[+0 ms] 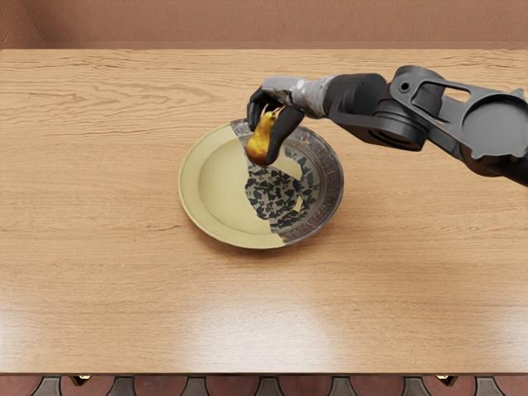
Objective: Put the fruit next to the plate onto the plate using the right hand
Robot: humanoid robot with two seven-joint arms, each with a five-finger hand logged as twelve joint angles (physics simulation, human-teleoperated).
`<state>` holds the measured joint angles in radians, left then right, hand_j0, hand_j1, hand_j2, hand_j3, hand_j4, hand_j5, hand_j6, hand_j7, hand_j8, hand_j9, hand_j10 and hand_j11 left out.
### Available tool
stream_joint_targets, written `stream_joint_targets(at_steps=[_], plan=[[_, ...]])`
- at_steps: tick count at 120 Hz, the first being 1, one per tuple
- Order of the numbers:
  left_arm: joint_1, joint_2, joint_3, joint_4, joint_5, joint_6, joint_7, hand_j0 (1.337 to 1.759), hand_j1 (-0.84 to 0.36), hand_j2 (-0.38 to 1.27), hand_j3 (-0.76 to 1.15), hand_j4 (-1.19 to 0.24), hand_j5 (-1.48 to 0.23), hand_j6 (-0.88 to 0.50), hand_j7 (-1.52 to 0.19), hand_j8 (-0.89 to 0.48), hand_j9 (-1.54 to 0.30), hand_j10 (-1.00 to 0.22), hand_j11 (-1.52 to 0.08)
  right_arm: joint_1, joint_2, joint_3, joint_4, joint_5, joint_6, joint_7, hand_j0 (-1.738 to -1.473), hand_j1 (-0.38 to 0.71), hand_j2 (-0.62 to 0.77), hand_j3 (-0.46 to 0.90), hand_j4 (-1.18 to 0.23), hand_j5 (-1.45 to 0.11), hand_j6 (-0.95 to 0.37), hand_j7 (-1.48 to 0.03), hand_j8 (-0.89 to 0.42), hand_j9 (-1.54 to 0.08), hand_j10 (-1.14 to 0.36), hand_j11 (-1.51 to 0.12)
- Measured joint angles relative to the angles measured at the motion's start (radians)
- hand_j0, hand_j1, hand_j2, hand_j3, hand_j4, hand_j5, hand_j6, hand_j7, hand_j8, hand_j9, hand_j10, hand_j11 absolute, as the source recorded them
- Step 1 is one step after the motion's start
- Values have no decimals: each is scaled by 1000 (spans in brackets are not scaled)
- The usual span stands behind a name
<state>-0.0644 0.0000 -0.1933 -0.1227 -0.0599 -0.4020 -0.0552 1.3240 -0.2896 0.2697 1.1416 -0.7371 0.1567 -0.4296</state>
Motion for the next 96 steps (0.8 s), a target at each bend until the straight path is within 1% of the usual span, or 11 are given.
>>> stream_joint_targets(at_steps=[19, 21, 28, 36, 44, 54, 67, 79, 96], plan=[[0, 0, 0, 0, 0, 0, 0, 1658, 334, 2, 0, -13, -17, -13, -17, -13, -17, -13, -17, 7, 24, -1, -4, 0, -7, -5, -1658, 301, 609, 1, -839, -1210, -545, -1134, -411, -1206, -771, -1229], [0, 0, 0, 0, 0, 0, 0, 1658, 334, 2, 0, -13, -17, -13, -17, -13, -17, -13, -17, 8, 24, -1, -5, -1, -8, -5, -1658, 272, 552, 0, -804, -1153, -533, -1085, -407, -1150, -769, -1173], [0, 0, 0, 0, 0, 0, 0, 1658, 334, 2, 0, -13, -17, -13, -17, -13, -17, -13, -17, 8, 23, 1, -6, -3, -10, -7, -1658, 118, 415, 0, -604, -866, -400, -815, -306, -864, -578, -882], [0, 0, 0, 0, 0, 0, 0, 1658, 334, 2, 0, -13, -17, -13, -17, -13, -17, -13, -17, 8, 22, 2, -8, -4, -14, -8, -1658, -13, 299, 0, -436, -625, -289, -588, -221, -623, -417, -636], [0, 0, 0, 0, 0, 0, 0, 1658, 334, 2, 0, -13, -17, -13, -17, -13, -17, -13, -17, 8, 22, 2, -10, -5, -16, -8, -1658, -107, 216, 0, -315, -451, -209, -424, -159, -450, -301, -459], [0, 0, 0, 0, 0, 0, 0, 1658, 334, 2, 0, -13, -17, -13, -17, -13, -17, -13, -17, 9, 22, 3, -10, -5, -17, -9, -1658, -188, 144, 0, -209, -300, -140, -282, -106, -299, -200, -305], [0, 0, 0, 0, 0, 0, 0, 1658, 334, 2, 0, -13, -17, -13, -17, -13, -17, -13, -17, 9, 18, 5, -6, 5, 11, -26, -1658, -255, 85, 0, -124, -176, -83, -166, -63, -176, -118, -179], [0, 0, 0, 0, 0, 0, 0, 1658, 334, 2, 0, -13, -17, -13, -17, -13, -17, -13, -17, 11, 2, 18, 3, 135, 53, -35, -1658, -291, 52, 0, -76, -108, -52, -102, -39, -108, -73, -110], [0, 0, 0, 0, 0, 0, 0, 1658, 334, 2, 0, -13, -17, -13, -17, -13, -17, -13, -17, 17, -13, 32, 45, 291, 75, -39, -1658, -320, 26, 0, -39, -54, -27, -51, -20, -54, -37, -55]])
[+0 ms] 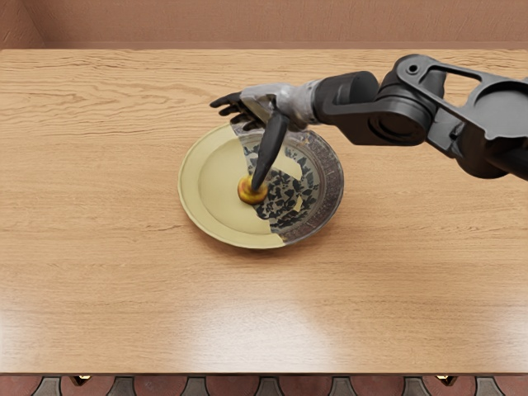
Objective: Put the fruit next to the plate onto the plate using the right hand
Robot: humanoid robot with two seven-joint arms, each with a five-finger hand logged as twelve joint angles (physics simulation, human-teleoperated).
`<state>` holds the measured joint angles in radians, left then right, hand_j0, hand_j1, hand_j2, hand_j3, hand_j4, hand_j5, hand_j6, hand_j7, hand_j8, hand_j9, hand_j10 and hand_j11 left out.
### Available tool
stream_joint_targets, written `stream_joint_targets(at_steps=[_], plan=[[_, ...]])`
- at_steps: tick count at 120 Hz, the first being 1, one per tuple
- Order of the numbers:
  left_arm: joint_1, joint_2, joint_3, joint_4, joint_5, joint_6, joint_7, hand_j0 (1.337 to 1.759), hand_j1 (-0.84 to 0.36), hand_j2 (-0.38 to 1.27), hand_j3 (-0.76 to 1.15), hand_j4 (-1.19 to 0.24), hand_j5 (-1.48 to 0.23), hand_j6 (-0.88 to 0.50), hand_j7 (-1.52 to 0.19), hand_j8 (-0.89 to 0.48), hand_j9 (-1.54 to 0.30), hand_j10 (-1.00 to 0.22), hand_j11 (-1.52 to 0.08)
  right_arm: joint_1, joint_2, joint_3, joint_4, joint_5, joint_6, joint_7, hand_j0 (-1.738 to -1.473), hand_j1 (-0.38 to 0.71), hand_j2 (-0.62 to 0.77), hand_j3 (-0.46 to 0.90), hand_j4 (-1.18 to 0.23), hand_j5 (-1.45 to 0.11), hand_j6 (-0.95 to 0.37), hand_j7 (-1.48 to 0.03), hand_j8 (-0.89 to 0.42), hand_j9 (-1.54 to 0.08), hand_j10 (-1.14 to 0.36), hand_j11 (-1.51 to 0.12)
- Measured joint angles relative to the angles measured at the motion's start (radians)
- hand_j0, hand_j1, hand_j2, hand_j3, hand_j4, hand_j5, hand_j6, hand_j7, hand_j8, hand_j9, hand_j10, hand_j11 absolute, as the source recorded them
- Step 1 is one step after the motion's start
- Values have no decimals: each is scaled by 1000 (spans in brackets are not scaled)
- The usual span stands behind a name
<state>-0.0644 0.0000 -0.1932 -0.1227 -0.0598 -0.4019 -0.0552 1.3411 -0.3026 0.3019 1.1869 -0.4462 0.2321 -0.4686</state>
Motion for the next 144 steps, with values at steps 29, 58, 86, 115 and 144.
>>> stream_joint_targets(at_steps=[29, 58, 86, 115, 144], plan=[[0, 0, 0, 0, 0, 0, 0, 1658, 334, 2, 0, -13, -17, -13, -17, -13, -17, -13, -17, -11, -118, 2, 110, 372, 210, -10, -1658, -340, 8, 0, -12, -17, -9, -16, -7, -17, -12, -17], [0, 0, 0, 0, 0, 0, 0, 1658, 334, 2, 0, -13, -17, -13, -17, -13, -17, -13, -17, -108, -284, 2, 143, 572, 362, -13, -1658, -347, 3, 0, -4, -5, -3, -5, -2, -5, -3, -5], [0, 0, 0, 0, 0, 0, 0, 1658, 334, 3, 0, -13, -17, -13, -17, -13, -17, -13, -17, -170, -439, 2, 145, 609, 377, -12, -1658, -348, 1, 0, -1, -2, 0, -2, 0, -2, -1, -2], [8, 0, 0, 0, 0, -1, 0, 1658, 334, 3, 0, -13, -17, -13, -17, -13, -17, -13, -17, -225, -609, 2, 143, 646, 379, -8, -1658, -349, 0, 0, 0, 0, 1, 0, 1, 0, 0, 0], [21, 0, 0, 0, 0, 0, 0, 1658, 334, 3, 0, -13, -17, -13, -17, -13, -17, -13, -17, -265, -745, 0, 140, 679, 379, -1, -1658, -349, 0, 0, 0, 0, 2, 0, 1, 0, 1, 0]])
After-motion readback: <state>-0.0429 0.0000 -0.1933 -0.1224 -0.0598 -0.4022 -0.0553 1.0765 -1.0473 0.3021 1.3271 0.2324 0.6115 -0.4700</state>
